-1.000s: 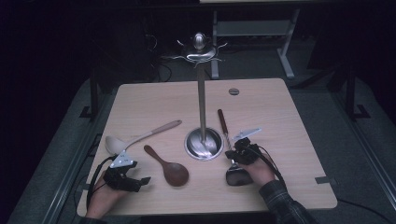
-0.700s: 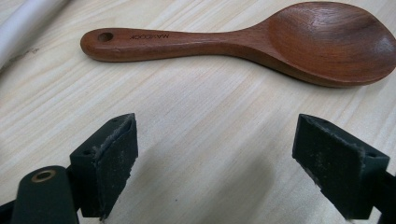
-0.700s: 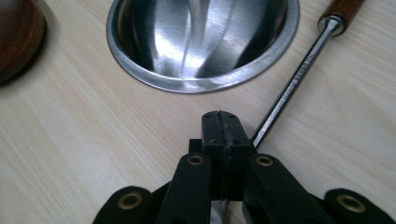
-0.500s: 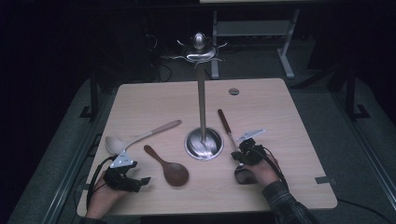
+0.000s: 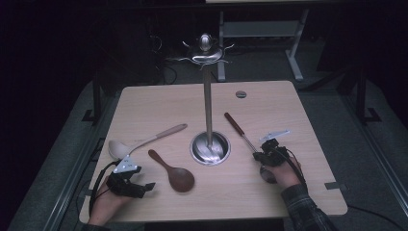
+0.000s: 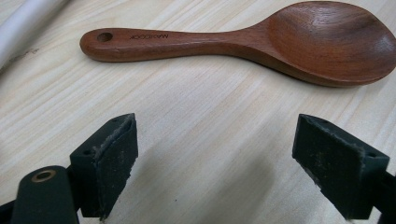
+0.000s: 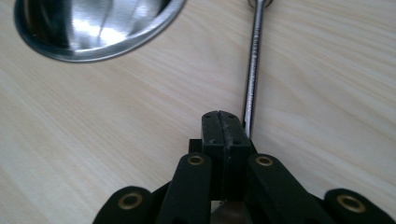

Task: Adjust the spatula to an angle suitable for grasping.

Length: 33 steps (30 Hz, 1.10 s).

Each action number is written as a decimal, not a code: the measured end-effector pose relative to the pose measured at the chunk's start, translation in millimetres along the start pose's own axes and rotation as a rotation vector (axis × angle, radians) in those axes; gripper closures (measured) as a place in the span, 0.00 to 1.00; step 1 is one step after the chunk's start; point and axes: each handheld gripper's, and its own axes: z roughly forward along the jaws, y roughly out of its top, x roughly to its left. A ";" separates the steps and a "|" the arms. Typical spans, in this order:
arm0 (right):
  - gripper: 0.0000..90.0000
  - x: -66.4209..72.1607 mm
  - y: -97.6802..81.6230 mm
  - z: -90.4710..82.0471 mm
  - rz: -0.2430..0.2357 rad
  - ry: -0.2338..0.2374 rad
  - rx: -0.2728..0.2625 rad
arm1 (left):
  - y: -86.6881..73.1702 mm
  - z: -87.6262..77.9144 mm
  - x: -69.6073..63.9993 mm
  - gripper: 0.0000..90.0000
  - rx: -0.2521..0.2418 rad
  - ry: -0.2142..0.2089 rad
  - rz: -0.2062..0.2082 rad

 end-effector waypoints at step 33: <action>0.56 -30.6 79.8 1.2 -0.038 0.016 0.168 | -1.3 -0.1 0.9 0.16 0.007 -0.001 -0.004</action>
